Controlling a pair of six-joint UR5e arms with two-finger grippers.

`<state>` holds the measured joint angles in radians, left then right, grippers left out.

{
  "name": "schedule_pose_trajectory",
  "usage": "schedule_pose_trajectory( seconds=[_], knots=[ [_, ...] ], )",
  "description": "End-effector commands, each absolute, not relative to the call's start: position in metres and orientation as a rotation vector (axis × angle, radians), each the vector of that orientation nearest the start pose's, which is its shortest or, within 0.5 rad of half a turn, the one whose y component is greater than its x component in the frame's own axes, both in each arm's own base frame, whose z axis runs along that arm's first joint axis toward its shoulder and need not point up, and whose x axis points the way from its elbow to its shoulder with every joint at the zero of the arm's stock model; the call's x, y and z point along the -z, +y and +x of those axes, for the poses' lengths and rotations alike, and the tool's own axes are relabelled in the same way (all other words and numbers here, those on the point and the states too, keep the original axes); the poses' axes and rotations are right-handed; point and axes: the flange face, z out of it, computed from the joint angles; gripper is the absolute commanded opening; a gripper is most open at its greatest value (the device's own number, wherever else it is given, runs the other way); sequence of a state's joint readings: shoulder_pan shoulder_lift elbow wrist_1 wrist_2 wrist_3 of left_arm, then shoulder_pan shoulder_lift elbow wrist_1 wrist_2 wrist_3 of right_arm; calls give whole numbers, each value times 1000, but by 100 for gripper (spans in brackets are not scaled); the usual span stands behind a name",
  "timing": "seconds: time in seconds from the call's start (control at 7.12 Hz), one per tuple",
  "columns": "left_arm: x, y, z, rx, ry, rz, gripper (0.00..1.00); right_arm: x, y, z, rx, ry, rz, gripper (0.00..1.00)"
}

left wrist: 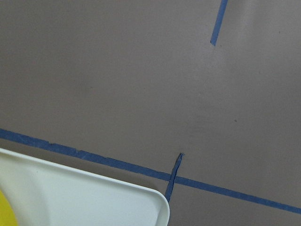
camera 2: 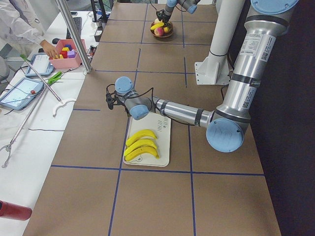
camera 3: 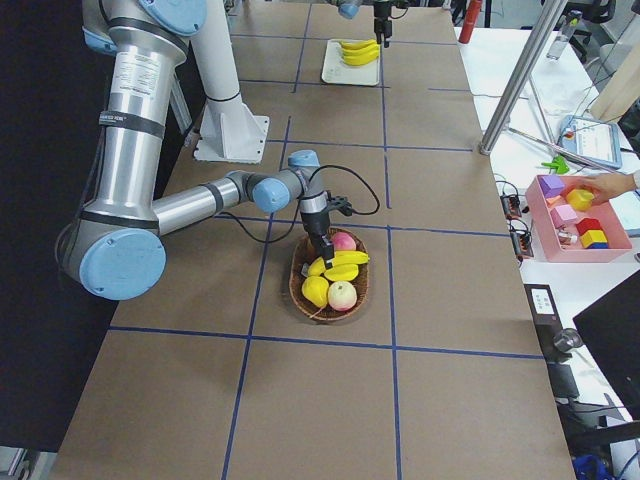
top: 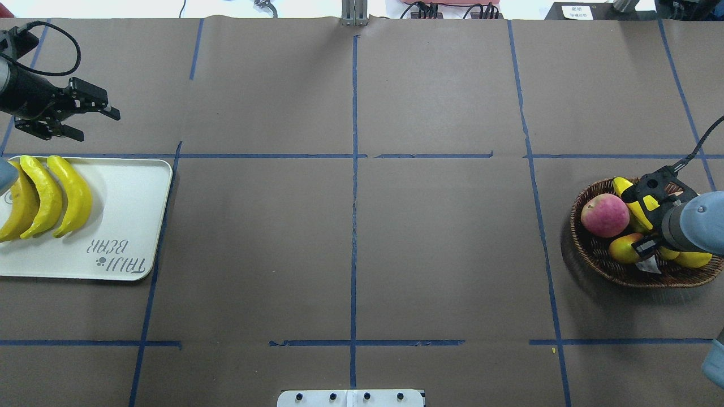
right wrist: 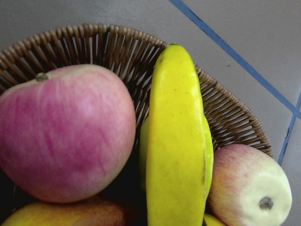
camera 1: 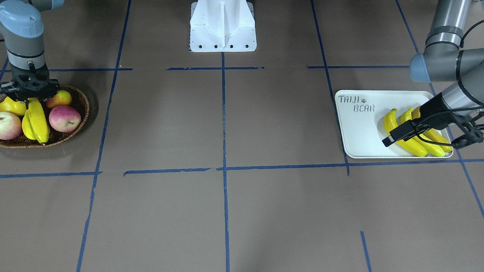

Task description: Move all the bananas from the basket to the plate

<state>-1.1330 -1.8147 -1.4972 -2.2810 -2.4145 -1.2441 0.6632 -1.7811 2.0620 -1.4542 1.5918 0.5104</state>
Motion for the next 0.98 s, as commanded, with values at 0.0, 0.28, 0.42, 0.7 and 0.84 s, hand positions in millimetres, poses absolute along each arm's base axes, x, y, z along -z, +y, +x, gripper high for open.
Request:
schedule_pose_trajectory(
  seconds=[0.0, 0.28, 0.42, 0.7, 0.84],
  knots=[
    [-474, -572, 203, 346, 1140, -36, 100, -507, -364, -237, 386, -278, 301, 0],
    [-474, -572, 203, 347, 1140, -37, 100, -456, -360, -207, 408, -254, 296, 0],
    [-472, -572, 203, 346, 1141, -35, 100, -425, -372, -217, 400, -329, 302, 0],
    [-468, -573, 207, 339, 1145, -35, 100, -375, -390, -248, 385, -469, 341, 0],
    [-464, -573, 207, 335, 1152, -31, 100, -349, -399, -265, 306, -548, 338, 0]
  ],
)
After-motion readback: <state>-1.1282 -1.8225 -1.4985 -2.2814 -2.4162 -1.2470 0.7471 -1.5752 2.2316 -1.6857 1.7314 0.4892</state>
